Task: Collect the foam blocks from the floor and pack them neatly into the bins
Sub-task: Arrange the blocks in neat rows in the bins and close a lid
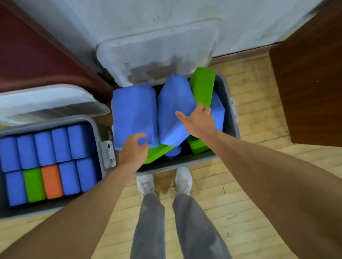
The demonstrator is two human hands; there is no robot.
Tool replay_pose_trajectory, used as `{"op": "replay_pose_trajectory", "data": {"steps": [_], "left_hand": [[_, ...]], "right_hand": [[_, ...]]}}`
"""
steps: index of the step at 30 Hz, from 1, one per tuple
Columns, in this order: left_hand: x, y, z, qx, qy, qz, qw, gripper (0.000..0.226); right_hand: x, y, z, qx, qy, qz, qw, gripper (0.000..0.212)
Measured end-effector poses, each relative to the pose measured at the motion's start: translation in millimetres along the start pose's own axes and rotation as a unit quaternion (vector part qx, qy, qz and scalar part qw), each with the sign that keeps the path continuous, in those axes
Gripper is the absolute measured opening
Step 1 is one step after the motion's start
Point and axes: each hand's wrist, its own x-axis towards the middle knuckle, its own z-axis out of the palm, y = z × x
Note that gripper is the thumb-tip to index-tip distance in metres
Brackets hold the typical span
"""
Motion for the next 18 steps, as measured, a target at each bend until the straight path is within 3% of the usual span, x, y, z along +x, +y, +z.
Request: {"op": "replay_pose_trajectory", "data": {"steps": [6,12,16,18], "left_hand": [[0,-18,2,-0.073,-0.083,-0.043,0.993,0.05],[-5,-6,-39,-0.133,-0.038,-0.047,0.989,0.042],[-2,4,-66,-0.3,-0.032,-0.108,0.947,0.024],[1,4,-78,-0.361,-0.064,-0.127,0.921,0.034]], "right_hand": [[-2,-17,7,0.109,0.047,0.062,0.991,0.074],[-33,-28,-29,0.12,0.149,0.003,0.982,0.077],[-51,-48,-21,0.278,0.09,-0.027,0.956,0.079],[-57,-63,-10,0.347,0.035,-0.004,0.937,0.072]]}}
